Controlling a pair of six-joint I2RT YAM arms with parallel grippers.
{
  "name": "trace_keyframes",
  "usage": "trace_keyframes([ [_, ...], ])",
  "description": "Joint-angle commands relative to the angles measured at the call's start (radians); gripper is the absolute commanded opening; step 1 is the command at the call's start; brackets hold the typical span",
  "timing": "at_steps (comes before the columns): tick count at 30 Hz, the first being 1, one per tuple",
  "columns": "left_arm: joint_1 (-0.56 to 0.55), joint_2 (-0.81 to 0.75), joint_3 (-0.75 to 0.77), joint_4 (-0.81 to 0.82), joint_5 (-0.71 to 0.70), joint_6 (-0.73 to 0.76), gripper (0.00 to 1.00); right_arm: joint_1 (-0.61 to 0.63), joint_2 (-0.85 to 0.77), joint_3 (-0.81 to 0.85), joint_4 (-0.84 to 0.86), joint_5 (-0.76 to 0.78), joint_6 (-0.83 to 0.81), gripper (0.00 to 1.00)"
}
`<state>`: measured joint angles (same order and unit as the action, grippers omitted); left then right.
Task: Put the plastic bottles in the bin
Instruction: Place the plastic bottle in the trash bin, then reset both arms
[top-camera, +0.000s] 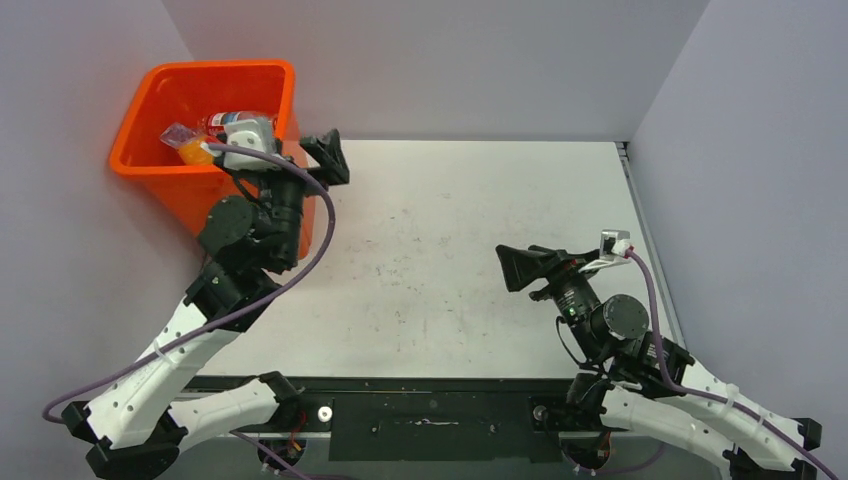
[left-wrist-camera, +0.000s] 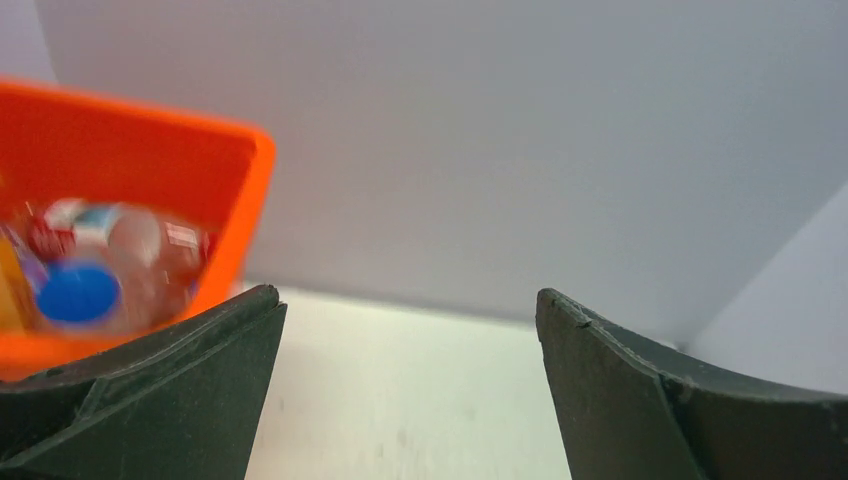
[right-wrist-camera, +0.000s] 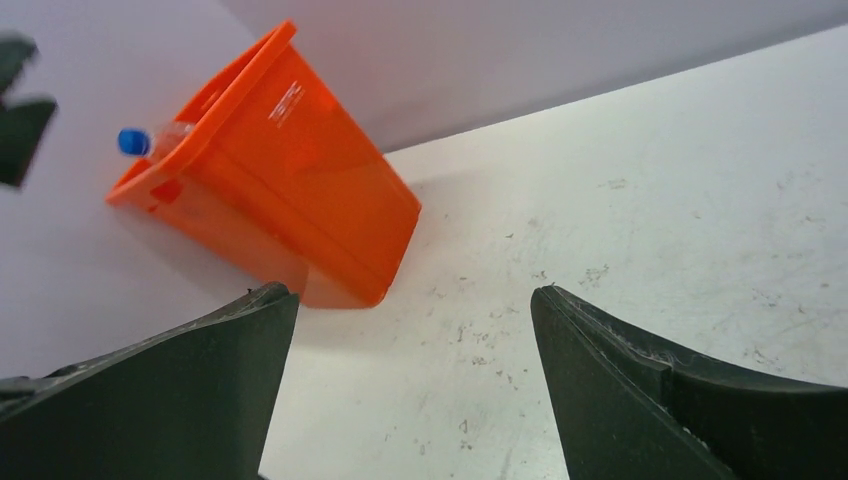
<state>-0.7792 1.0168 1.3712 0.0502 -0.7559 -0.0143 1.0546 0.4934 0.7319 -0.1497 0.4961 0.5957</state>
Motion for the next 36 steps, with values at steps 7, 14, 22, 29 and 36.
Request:
trace_keyframes([
  [7,-0.034,-0.156,-0.527,-0.314,0.262,-0.244,0.96,0.001,0.178,0.116,-0.188,0.426,0.086,0.9],
  [14,-0.035,-0.37,-0.905,-0.026,0.389,-0.034,0.96,0.002,0.28,0.075,-0.312,0.684,0.268,0.9],
  [22,0.063,-0.336,-1.166,0.397,0.218,0.15,0.96,-0.002,0.391,-0.122,-0.008,0.822,-0.002,0.9],
  [29,0.462,-0.109,-1.219,0.652,0.421,-0.025,0.96,-0.267,0.373,-0.319,0.494,0.408,-0.327,0.9],
  [36,0.603,0.103,-1.28,0.981,0.459,-0.023,0.96,-0.536,0.571,-0.393,0.703,0.35,-0.465,0.9],
])
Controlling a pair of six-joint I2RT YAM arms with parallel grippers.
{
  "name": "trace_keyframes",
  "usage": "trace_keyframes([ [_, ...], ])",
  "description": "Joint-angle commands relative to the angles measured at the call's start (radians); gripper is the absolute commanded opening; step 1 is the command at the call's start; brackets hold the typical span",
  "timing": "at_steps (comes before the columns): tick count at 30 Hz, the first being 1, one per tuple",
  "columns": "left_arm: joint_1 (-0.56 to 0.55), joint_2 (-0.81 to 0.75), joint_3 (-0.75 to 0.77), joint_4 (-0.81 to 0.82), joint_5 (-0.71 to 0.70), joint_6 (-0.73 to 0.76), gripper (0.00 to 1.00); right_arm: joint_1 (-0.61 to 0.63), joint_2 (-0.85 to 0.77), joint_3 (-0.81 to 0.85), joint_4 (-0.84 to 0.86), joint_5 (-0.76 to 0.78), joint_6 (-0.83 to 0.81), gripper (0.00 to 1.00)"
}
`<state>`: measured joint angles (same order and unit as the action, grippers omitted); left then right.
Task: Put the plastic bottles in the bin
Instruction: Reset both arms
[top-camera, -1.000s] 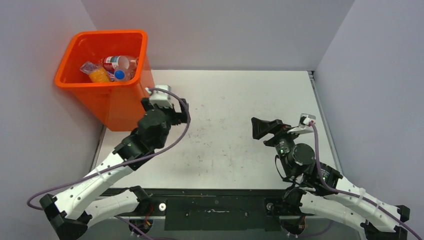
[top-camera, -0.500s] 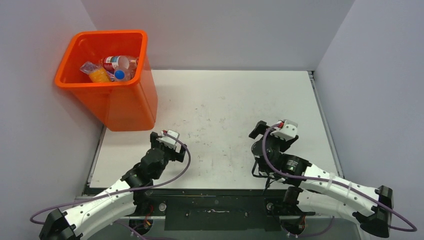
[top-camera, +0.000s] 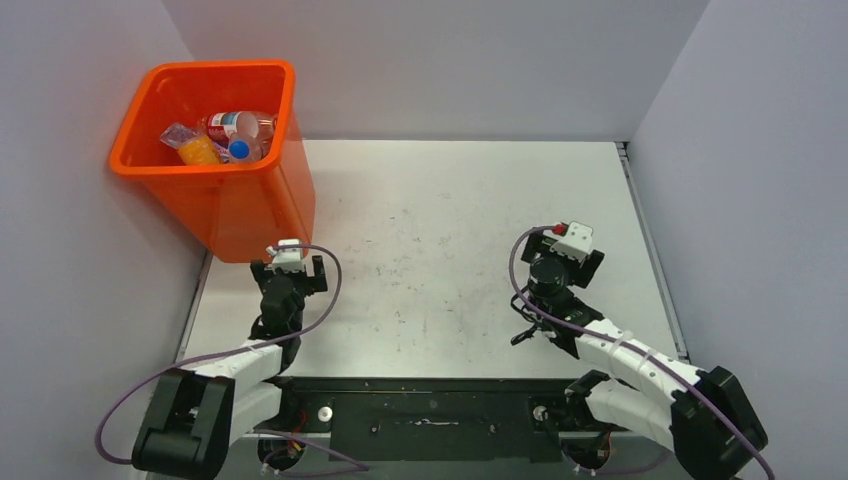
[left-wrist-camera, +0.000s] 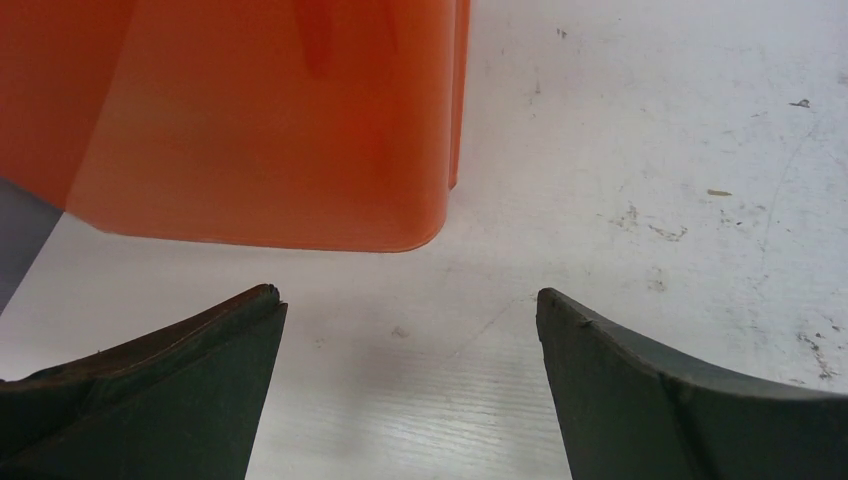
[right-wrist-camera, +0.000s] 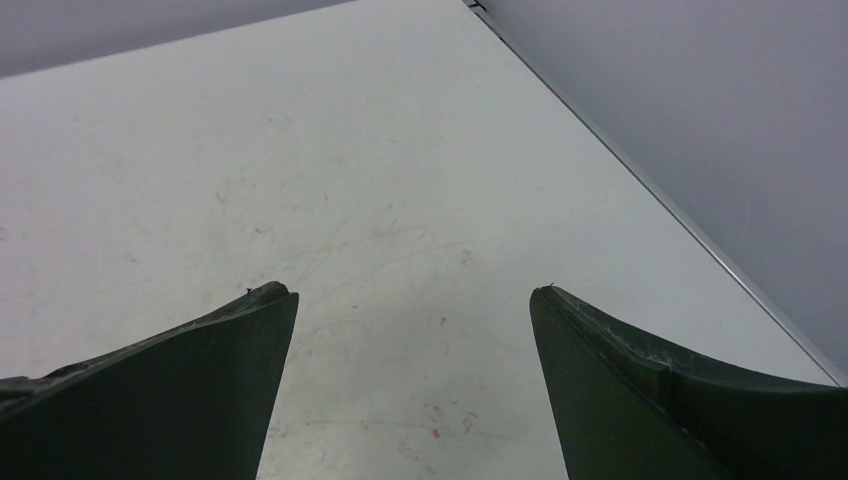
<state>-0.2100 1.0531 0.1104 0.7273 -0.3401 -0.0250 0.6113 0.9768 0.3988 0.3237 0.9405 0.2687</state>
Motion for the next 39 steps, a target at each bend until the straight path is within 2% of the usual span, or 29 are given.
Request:
trace_keyframes([
  [1,0.034,0.091,-0.024,0.354,0.036,0.0,0.96,-0.119,0.11,-0.089,0.283,-0.112,-0.159,0.9],
  [5,0.035,0.261,-0.019,0.531,0.074,0.036,0.96,-0.213,0.224,-0.223,0.596,-0.243,-0.228,0.9],
  [9,0.037,0.421,-0.028,0.685,0.099,0.065,0.96,-0.281,0.4,-0.228,0.801,-0.278,-0.261,0.9],
  [10,0.04,0.449,-0.026,0.739,0.085,0.067,0.96,-0.298,0.426,-0.231,0.856,-0.329,-0.284,0.9],
  [12,0.052,0.427,0.002,0.635,0.066,0.035,0.96,-0.324,0.492,-0.225,0.943,-0.414,-0.327,0.9],
  [15,0.084,0.413,0.075,0.502,0.113,0.031,0.96,-0.351,0.598,-0.211,1.034,-0.43,-0.328,0.9],
  [17,0.105,0.421,0.093,0.479,0.129,-0.01,0.96,-0.404,0.578,-0.169,0.896,-0.493,-0.274,0.9],
  [18,0.113,0.416,0.1,0.456,0.125,-0.026,0.96,-0.431,0.588,-0.158,0.883,-0.512,-0.235,0.9],
  [19,0.125,0.418,0.104,0.447,0.114,-0.045,0.96,-0.454,0.608,-0.164,0.9,-0.509,-0.199,0.9],
  [20,0.134,0.421,0.104,0.452,0.1,-0.059,0.96,-0.471,0.644,-0.191,1.001,-0.523,-0.199,0.9],
  [21,0.143,0.42,0.106,0.447,0.087,-0.076,0.96,-0.475,0.643,-0.194,0.991,-0.531,-0.195,0.9],
  [22,0.152,0.418,0.111,0.434,0.085,-0.092,0.96,-0.479,0.627,-0.165,0.906,-0.536,-0.178,0.9],
  [27,0.144,0.416,0.138,0.382,0.183,-0.037,0.96,-0.476,0.644,-0.158,0.926,-0.539,-0.198,0.9],
  [39,0.144,0.418,0.14,0.384,0.173,-0.041,0.96,-0.484,0.64,-0.156,0.913,-0.564,-0.197,0.9],
])
